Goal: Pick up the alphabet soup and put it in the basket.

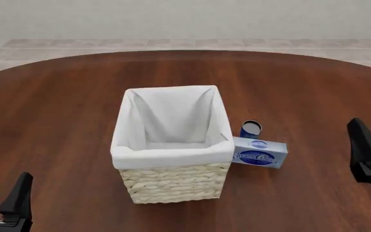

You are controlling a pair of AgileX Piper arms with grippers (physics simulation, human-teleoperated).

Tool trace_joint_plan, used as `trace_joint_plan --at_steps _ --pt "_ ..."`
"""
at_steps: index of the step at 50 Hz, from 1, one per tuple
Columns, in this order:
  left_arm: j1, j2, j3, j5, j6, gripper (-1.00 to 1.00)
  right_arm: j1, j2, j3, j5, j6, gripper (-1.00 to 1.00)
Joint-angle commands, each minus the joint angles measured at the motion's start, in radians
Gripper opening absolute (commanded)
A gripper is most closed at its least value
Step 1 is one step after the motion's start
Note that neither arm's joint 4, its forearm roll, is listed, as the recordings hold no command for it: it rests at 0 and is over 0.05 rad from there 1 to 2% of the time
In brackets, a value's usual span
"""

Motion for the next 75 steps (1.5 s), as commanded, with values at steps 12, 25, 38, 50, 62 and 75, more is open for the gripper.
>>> trace_joint_plan --at_steps 12,25,38,50,62,75 --pt "0.001 0.0 0.0 0.0 -0.004 1.0 0.018 0.211 -0.19 0.0 -0.042 1.0" --pt "0.002 0.0 0.0 0.0 -0.006 1.0 -0.002 0.349 -0.363 0.084 -0.071 1.0" --pt "0.003 0.0 0.0 0.005 -0.009 1.0 0.0 0.413 -0.52 0.171 -0.11 1.0" --pt "0.006 0.0 0.0 0.004 -0.01 1.0 0.022 0.493 -0.687 0.283 -0.115 1.0" --pt "0.008 0.0 0.0 0.006 -0.009 1.0 0.064 0.627 -0.919 0.476 -0.115 1.0" --pt "0.009 0.0 0.0 0.006 -0.006 1.0 0.107 0.725 -1.089 0.639 -0.091 1.0"
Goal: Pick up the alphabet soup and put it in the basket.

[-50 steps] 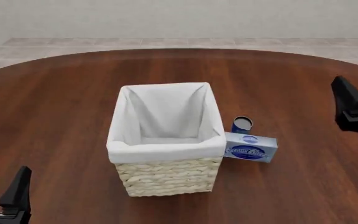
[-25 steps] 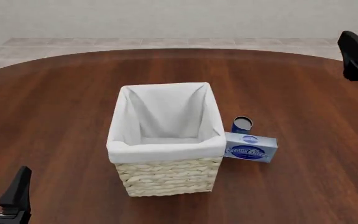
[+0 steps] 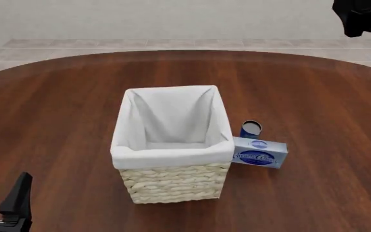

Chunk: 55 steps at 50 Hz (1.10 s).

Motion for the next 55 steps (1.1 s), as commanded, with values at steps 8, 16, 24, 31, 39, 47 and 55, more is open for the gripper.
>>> trace_joint_plan --at_steps 8,16,24,31,39,47,55 --pt "-0.004 0.0 0.0 0.0 0.004 1.0 0.053 0.131 -0.229 0.196 0.01 1.0" --pt "-0.004 0.0 0.0 -0.001 0.003 1.0 0.107 0.179 -0.299 0.273 0.023 1.0" --pt "-0.015 0.0 0.0 0.002 0.006 1.0 0.091 0.232 -0.351 0.338 0.077 1.0" --pt "-0.017 0.0 0.0 0.002 0.008 1.0 0.062 0.244 -0.36 0.352 0.061 1.0" --pt "-0.019 0.0 0.0 0.005 0.01 1.0 0.058 0.253 -0.355 0.366 0.055 1.0" --pt "-0.018 0.0 0.0 0.005 0.009 1.0 0.035 0.261 -0.329 0.356 0.04 1.0" --pt "-0.019 0.0 0.0 0.005 0.01 1.0 0.037 0.27 -0.297 0.35 0.042 1.0"
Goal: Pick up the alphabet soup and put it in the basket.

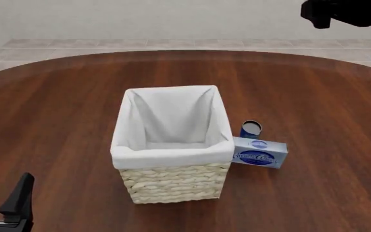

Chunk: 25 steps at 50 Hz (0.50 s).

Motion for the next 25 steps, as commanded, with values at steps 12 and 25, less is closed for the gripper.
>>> trace_joint_plan --at_steps 12,25 --pt "0.0 0.0 0.0 0.002 0.002 1.0 0.008 0.059 0.058 -0.005 0.049 1.0" --pt "0.0 0.0 0.0 -0.002 0.009 1.0 0.009 0.111 0.058 -0.022 0.054 1.0"
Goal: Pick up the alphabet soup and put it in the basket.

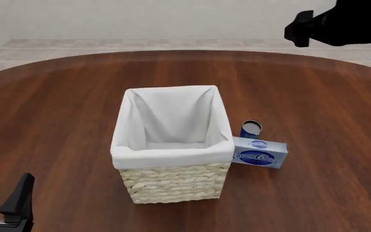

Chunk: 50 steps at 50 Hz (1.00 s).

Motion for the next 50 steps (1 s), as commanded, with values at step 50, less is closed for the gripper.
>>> trace_joint_plan --at_steps 50 --pt "0.014 0.0 0.0 -0.005 0.004 1.0 0.014 0.22 -0.051 -0.029 0.052 1.0"
